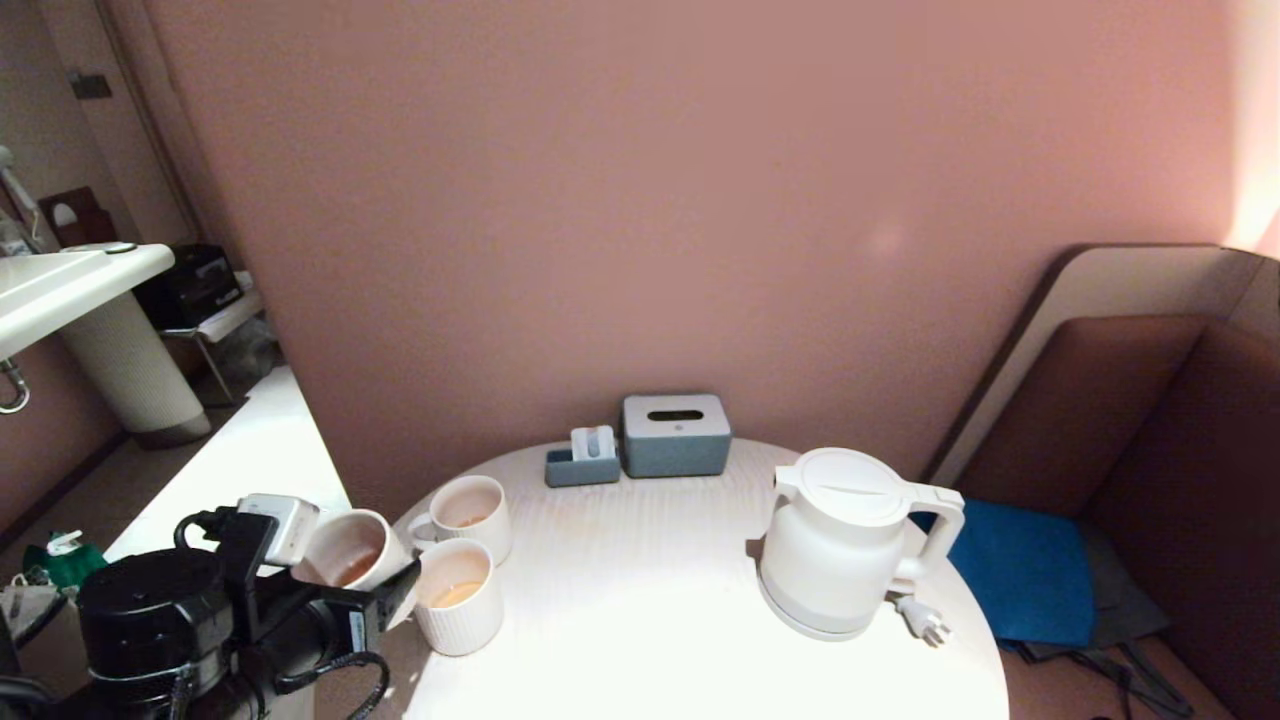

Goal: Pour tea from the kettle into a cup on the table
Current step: Pour water into another cup

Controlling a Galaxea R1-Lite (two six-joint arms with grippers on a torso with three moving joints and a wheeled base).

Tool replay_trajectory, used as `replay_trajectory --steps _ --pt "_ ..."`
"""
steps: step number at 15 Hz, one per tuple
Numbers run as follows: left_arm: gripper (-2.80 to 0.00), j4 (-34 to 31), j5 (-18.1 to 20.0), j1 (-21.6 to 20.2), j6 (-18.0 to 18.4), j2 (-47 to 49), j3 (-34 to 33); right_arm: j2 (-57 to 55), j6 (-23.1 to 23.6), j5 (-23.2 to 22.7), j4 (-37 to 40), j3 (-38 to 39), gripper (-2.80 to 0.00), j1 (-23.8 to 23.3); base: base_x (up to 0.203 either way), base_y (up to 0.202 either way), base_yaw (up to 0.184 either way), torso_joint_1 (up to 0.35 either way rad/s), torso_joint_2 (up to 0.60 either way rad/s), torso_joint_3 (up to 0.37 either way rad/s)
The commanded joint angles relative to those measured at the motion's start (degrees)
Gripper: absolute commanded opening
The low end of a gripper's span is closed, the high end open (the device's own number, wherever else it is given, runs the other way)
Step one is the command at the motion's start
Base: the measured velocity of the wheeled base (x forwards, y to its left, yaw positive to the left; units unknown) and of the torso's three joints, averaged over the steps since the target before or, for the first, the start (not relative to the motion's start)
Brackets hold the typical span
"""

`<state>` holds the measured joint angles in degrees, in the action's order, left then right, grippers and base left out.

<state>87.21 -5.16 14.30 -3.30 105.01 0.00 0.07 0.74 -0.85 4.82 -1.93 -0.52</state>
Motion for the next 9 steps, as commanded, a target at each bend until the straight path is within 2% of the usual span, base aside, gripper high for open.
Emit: replay_trajectory --steps 1,4,7,9 --pt "-2.8 1.7 3.4 -6.6 1.1 0.6 0.6 -0.1 0.0 0.0 0.0 0.0 -2.8 0.0 0.0 0.0 0.0 0.0 0.0 0.0" --pt "-2.8 1.4 7.4 -13.1 4.1 1.5 3.8 -0.1 0.0 0.0 0.0 0.0 -2.8 0.0 0.0 0.0 0.0 0.0 0.0 0.0" --pt "-2.8 0.0 7.6 -13.6 6.5 3.6 8.7 -0.1 0.0 0.0 0.0 0.0 -2.8 0.0 0.0 0.0 0.0 0.0 0.0 0.0" --pt "-2.8 -3.3 7.5 -13.5 8.6 3.7 12.4 -0.1 0.0 0.0 0.0 0.0 -2.8 0.0 0.0 0.0 0.0 0.0 0.0 0.0"
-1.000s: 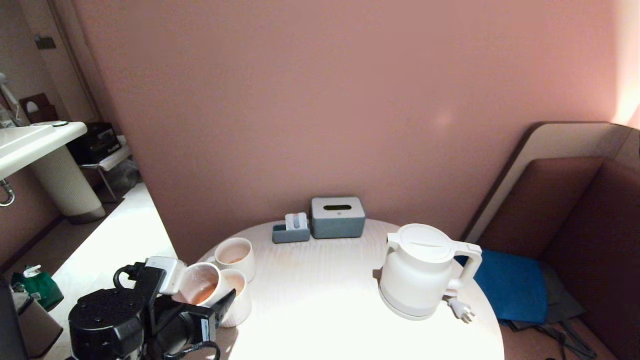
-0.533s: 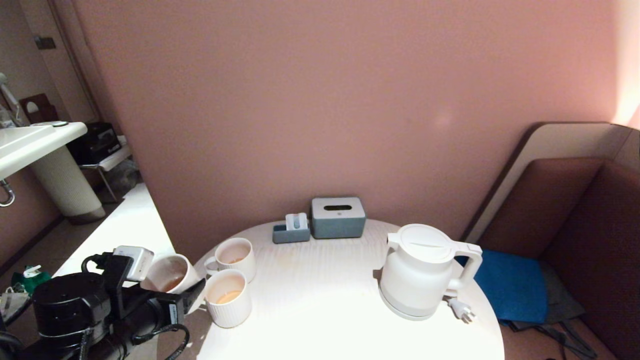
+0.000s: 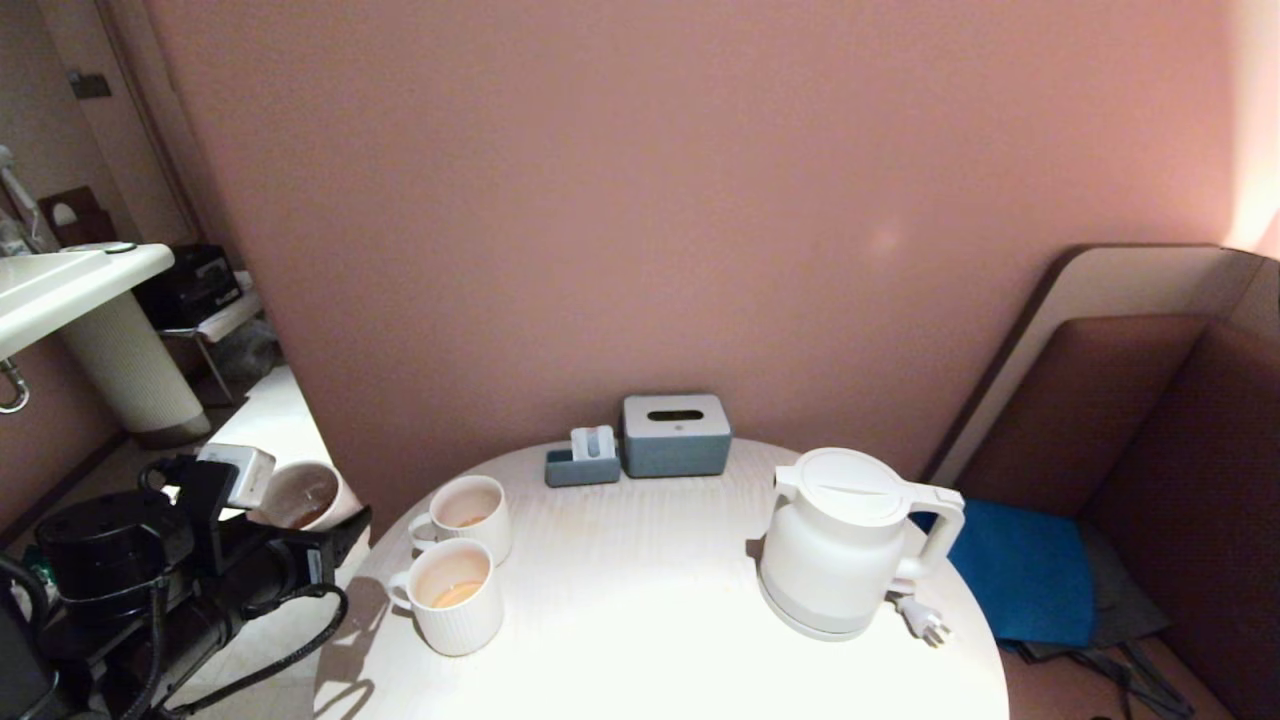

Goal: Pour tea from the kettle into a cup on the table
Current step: Pour water into another cup

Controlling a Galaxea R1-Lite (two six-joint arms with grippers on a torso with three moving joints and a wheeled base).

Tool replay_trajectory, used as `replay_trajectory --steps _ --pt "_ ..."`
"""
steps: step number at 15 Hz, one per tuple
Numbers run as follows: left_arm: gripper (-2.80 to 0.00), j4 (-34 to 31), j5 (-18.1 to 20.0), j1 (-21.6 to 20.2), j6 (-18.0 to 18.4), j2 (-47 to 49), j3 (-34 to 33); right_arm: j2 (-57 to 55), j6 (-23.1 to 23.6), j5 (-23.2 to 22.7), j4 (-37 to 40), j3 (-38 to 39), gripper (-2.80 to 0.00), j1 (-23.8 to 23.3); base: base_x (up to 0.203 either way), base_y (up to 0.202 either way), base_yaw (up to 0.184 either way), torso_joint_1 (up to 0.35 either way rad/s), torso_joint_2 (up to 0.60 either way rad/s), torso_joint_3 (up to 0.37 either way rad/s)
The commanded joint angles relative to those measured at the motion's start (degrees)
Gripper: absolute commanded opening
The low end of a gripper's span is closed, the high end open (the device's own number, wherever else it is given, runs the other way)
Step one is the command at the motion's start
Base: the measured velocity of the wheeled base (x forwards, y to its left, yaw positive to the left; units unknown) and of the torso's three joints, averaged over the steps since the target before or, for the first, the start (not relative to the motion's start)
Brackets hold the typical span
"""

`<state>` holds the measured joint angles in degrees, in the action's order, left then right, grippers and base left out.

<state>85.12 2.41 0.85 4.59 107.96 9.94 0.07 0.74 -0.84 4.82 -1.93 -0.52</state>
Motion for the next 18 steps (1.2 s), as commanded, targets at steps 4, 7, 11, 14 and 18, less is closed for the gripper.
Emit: replay_trajectory --steps 4,7,11,14,18 --pt "-2.8 -7.4 -0.1 0.0 3.5 0.9 7.7 -0.1 0.0 0.0 0.0 0.0 -2.8 0.0 0.0 0.0 0.0 0.0 0.0 0.0" --pt "-2.8 -8.0 -0.1 -0.2 5.5 2.3 8.1 -0.1 0.0 0.0 0.0 0.0 -2.8 0.0 0.0 0.0 0.0 0.0 0.0 0.0" --pt "-2.8 -8.1 -0.1 -0.2 10.2 5.8 9.9 -0.1 0.0 0.0 0.0 0.0 -2.8 0.0 0.0 0.0 0.0 0.0 0.0 0.0" --pt "-2.8 -8.2 -0.3 -0.2 12.8 7.7 10.9 -0.1 0.0 0.0 0.0 0.0 -2.8 0.0 0.0 0.0 0.0 0.0 0.0 0.0" --pt "-2.8 -13.3 -0.2 -0.2 13.9 8.1 12.9 -0.1 0.0 0.0 0.0 0.0 -2.8 0.0 0.0 0.0 0.0 0.0 0.0 0.0"
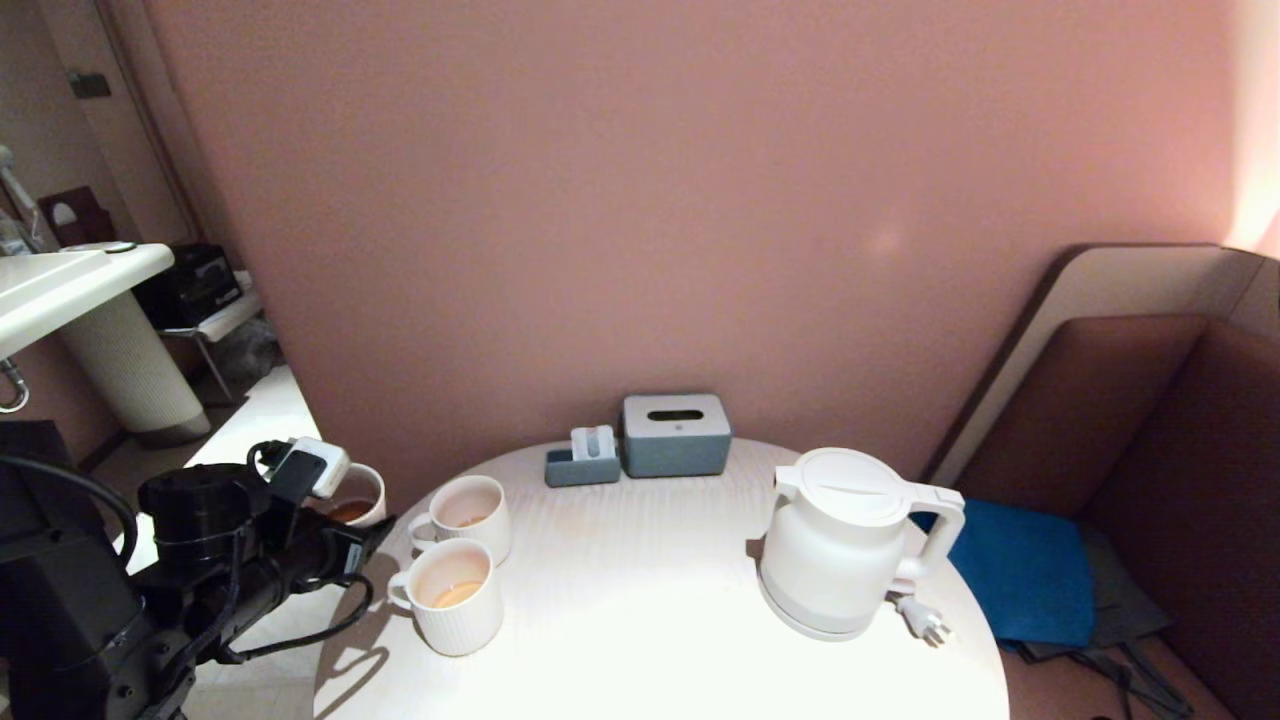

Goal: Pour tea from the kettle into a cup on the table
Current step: Pour water into another cup

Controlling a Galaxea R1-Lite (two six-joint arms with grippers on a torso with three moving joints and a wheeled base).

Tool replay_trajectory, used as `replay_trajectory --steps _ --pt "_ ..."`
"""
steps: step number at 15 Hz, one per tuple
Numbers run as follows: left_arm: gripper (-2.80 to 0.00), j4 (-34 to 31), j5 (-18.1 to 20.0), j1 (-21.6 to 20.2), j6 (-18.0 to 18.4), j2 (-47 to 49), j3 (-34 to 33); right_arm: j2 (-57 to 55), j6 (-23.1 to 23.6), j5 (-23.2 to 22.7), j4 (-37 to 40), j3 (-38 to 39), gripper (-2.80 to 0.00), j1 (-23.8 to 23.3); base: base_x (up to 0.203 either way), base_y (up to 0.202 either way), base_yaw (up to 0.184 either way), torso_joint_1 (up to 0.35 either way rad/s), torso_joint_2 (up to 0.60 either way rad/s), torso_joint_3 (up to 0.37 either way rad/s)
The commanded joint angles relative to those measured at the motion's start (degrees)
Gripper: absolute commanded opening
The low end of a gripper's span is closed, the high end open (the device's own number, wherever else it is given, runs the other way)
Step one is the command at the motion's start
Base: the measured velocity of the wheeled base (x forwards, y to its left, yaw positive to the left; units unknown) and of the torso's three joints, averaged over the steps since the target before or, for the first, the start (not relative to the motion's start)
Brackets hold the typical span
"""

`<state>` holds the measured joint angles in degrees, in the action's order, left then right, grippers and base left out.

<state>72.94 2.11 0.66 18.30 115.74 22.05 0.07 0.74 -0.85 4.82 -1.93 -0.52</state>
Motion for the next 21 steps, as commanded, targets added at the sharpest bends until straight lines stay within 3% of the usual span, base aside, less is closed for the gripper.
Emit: replay_trajectory --steps 1,7,10,15,21 --pt "-2.8 -2.7 0.1 0.0 0.2 -0.1 1.5 -0.1 0.0 0.0 0.0 0.0 -2.8 0.0 0.0 0.0 0.0 0.0 0.0 0.0" --pt "-2.8 -4.6 0.1 0.0 5.2 -1.1 3.4 -0.1 0.0 0.0 0.0 0.0 -2.8 0.0 0.0 0.0 0.0 0.0 0.0 0.0" --pt "-2.8 -6.7 0.0 0.0 10.5 -1.1 4.2 -0.1 0.0 0.0 0.0 0.0 -2.8 0.0 0.0 0.0 0.0 0.0 0.0 0.0" --pt "-2.8 -7.9 0.0 0.5 11.6 -1.1 6.1 -0.1 0.0 0.0 0.0 0.0 -2.8 0.0 0.0 0.0 0.0 0.0 0.0 0.0" --pt "-2.8 -13.8 0.0 0.6 16.5 -3.3 7.6 -0.1 0.0 0.0 0.0 0.0 -2.8 0.0 0.0 0.0 0.0 0.0 0.0 0.0"
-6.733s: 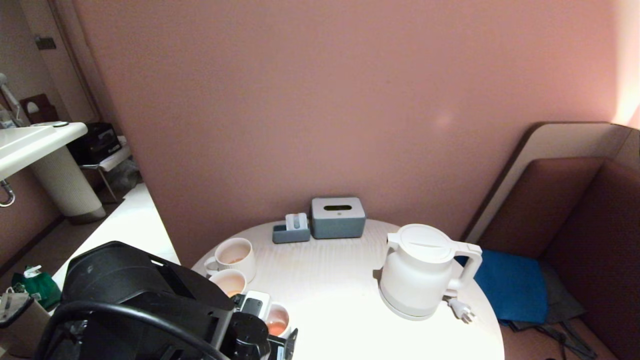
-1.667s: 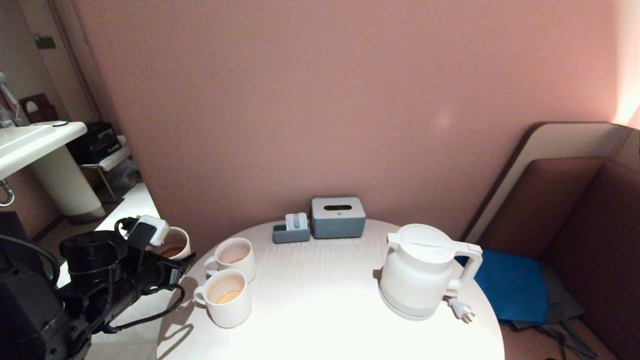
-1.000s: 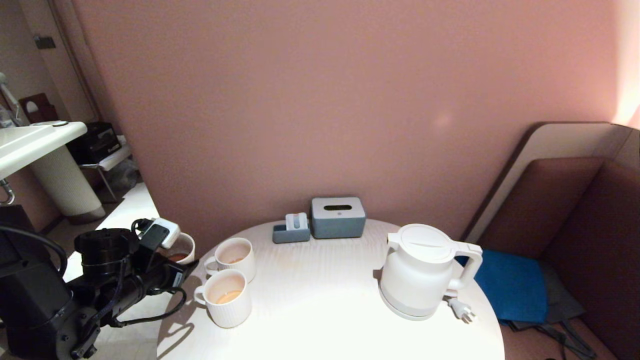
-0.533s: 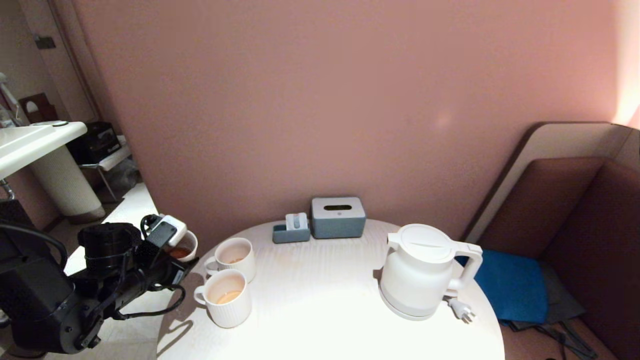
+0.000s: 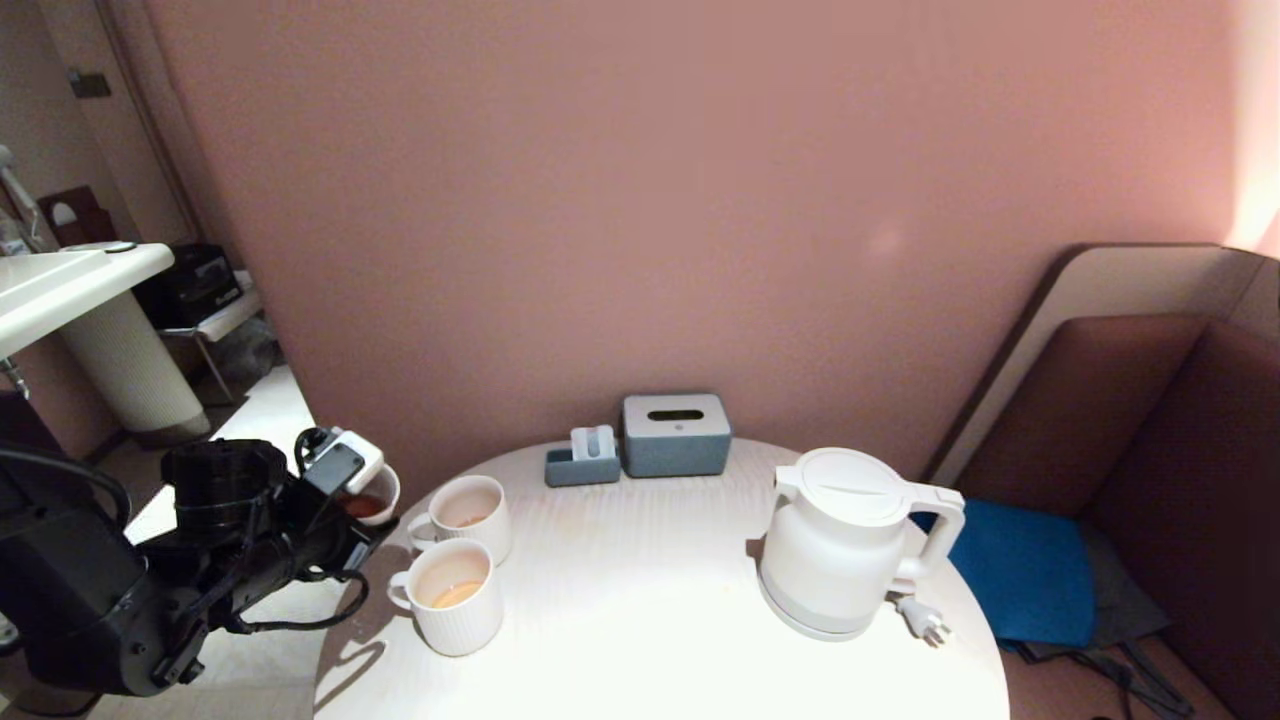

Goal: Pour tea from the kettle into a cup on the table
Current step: Pour water into another cup

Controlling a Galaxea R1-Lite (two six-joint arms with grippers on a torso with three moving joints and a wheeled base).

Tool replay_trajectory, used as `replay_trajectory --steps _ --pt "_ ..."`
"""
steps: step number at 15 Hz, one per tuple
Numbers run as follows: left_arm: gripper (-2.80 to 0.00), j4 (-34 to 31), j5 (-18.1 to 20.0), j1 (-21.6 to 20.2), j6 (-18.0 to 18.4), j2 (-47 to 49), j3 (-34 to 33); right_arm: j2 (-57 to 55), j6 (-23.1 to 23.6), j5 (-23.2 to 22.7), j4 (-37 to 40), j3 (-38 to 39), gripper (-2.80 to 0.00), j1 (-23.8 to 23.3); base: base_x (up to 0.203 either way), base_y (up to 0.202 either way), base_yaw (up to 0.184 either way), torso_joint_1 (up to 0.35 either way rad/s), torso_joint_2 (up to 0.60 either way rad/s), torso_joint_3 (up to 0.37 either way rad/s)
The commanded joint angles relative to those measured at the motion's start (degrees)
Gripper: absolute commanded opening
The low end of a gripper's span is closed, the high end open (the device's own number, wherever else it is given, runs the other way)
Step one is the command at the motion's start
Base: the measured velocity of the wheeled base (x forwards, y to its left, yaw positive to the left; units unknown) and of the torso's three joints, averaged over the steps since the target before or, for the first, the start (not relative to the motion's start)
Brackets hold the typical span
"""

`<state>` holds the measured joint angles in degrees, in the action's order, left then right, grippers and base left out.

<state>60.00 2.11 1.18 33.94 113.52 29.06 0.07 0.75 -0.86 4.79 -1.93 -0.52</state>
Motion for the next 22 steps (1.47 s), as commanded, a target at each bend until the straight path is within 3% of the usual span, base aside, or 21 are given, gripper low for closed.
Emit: replay_trajectory --steps 1,6,22 --pt "-2.8 -1.7 0.0 0.3 1.9 -1.2 0.8 -0.1 0.0 0.0 0.0 0.0 -2.8 0.0 0.0 0.0 0.0 0.0 0.0 0.0" --pt "-2.8 -1.9 -1.9 2.3 3.3 -0.8 1.0 -0.1 0.0 0.0 0.0 0.0 -2.8 0.0 0.0 0.0 0.0 0.0 0.0 0.0" --pt "-2.8 -2.0 -5.0 4.2 15.8 1.0 2.4 -0.1 0.0 0.0 0.0 0.0 -2.8 0.0 0.0 0.0 0.0 0.0 0.0 0.0"
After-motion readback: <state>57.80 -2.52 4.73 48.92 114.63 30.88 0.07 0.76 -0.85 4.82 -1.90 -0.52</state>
